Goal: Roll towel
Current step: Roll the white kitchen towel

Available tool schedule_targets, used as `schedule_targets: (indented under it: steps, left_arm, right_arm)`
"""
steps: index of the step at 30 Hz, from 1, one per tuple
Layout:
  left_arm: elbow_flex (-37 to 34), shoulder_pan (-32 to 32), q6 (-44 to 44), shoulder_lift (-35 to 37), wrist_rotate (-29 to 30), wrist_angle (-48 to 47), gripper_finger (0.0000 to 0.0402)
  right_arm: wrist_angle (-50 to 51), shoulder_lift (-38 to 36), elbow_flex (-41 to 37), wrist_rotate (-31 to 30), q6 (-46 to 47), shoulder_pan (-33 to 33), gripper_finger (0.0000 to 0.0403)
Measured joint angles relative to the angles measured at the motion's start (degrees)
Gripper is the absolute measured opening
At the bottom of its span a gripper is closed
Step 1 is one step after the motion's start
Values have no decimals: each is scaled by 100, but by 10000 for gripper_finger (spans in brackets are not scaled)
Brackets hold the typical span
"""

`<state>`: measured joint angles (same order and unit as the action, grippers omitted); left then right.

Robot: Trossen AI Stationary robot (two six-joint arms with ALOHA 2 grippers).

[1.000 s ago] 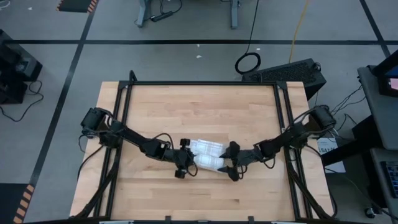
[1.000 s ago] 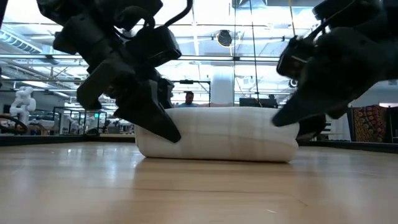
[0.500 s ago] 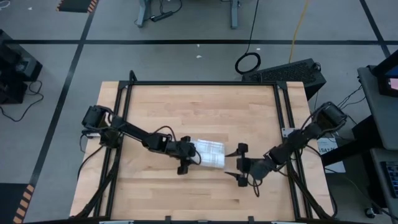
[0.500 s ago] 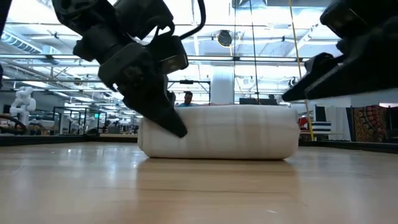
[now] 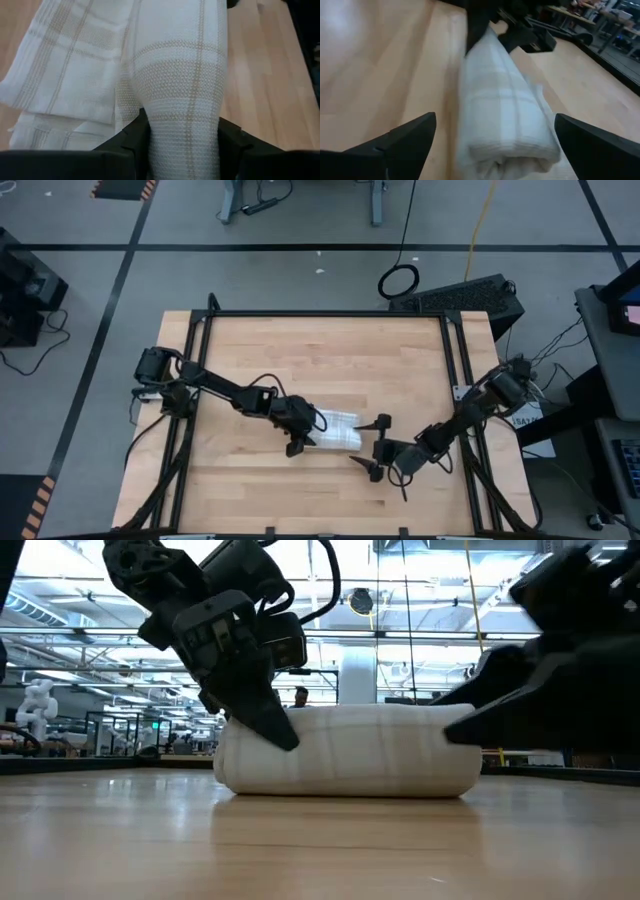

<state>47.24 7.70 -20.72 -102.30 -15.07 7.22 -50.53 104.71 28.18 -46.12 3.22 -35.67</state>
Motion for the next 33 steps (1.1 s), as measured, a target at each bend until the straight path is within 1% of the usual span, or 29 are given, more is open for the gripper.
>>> schedule_targets:
  steps: [6, 11, 14, 18, 23, 25, 28, 33]
  left_arm:
    - [-2, -28, -132, -2, -46, 2, 153]
    - [-3, -28, -134, -2, -42, 4, 153]
    - [-4, -28, -136, -2, -37, 9, 153]
    - [-4, -28, -120, -2, -31, 11, 153]
    - [-7, -19, -209, -4, 35, 54, 155]
    - [-13, -19, -238, 10, 52, 113, 166]
    - [-17, -13, -223, 103, 96, 59, 199]
    - [-37, -17, -68, 532, 219, -169, 268]
  right_arm:
    - [-497, 355, 0, 293, 41, 340, 394]
    - [-682, 443, 0, 516, 122, 517, 386]
    - [-683, 447, 0, 675, 320, 614, 358]
    - [-649, 447, 0, 1118, 740, 788, 303]
    - [-605, 447, 0, 1328, 1074, 897, 238]
    - [-589, 447, 0, 1328, 1199, 903, 217]
    - [-530, 446, 5, 1328, 1392, 906, 194]
    - [-447, 443, 11, 1339, 1640, 905, 176]
